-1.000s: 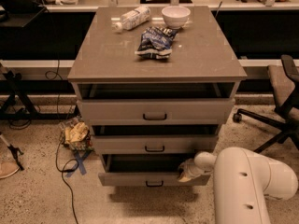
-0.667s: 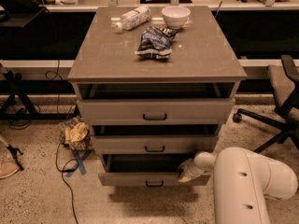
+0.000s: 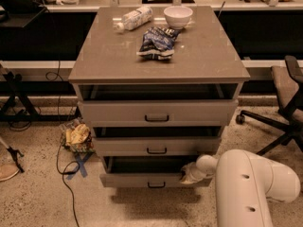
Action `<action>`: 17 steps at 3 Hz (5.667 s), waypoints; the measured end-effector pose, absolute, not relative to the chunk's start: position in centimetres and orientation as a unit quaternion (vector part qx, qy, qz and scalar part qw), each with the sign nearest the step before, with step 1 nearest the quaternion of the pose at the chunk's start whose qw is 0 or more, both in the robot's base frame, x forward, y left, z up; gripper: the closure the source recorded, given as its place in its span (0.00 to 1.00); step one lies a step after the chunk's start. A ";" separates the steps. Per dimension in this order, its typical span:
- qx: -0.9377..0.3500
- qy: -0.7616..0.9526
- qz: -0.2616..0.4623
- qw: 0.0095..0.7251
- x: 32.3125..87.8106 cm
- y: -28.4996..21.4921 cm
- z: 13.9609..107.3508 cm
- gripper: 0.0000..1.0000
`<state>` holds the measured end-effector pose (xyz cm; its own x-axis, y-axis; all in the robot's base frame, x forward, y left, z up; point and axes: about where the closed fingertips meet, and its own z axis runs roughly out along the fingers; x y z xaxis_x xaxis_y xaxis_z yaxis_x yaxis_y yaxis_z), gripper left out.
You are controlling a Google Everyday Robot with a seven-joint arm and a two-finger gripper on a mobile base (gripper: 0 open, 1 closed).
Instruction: Open bottom drawer
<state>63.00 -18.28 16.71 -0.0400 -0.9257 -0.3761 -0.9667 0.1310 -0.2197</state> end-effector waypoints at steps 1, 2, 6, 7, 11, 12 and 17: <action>-0.658 0.719 0.048 0.218 62.9 -18.2 16.6 0.05; -0.664 0.717 0.047 0.205 62.0 -17.9 16.6 0.00; -0.676 0.720 0.083 0.133 56.3 -17.9 15.9 0.41; -0.676 0.719 0.084 0.135 56.2 -17.9 16.0 0.64; -0.654 0.724 0.090 0.201 51.1 -19.5 16.2 1.00; -0.654 0.724 0.090 0.201 51.1 -19.5 16.2 1.00; -0.649 0.723 0.108 0.210 48.3 -19.0 15.6 0.27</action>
Offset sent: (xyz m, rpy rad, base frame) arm -0.0280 0.0045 0.0040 -0.0753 0.0469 0.0415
